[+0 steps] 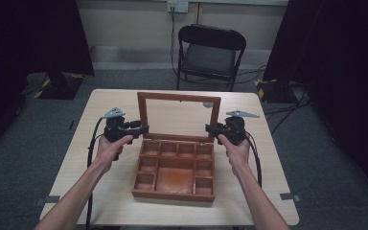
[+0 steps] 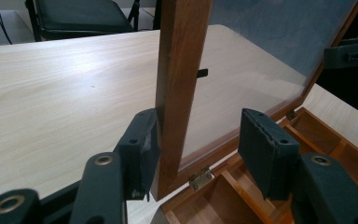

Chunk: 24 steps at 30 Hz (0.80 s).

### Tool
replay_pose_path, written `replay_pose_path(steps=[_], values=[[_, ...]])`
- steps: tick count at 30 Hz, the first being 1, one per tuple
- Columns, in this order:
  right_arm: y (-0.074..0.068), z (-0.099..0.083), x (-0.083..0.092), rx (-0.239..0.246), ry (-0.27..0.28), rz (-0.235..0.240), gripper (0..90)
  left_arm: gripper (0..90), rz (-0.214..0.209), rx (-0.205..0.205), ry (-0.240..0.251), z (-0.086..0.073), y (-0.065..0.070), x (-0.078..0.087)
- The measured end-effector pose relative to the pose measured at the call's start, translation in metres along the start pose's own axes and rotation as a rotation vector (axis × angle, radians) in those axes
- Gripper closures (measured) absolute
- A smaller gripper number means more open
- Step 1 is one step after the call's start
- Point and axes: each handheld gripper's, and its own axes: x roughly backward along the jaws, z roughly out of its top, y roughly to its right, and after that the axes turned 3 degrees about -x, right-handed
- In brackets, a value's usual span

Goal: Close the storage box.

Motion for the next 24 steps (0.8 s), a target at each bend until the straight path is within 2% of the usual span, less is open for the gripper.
replay_pose_path(steps=[12, 18, 24], values=[[-0.003, -0.004, 0.007, -0.002, -0.013, 0.035, 48.6, 50.7, -0.016, -0.018, 0.014, -0.006, 0.006, 0.011], [-0.005, -0.006, 0.009, -0.004, -0.013, 0.038, 46.8, 53.3, -0.007, -0.028, 0.007, -0.006, 0.009, 0.013], [-0.007, -0.008, 0.012, 0.0, -0.016, 0.049, 44.7, 54.2, -0.024, -0.044, -0.006, -0.007, 0.009, 0.017]])
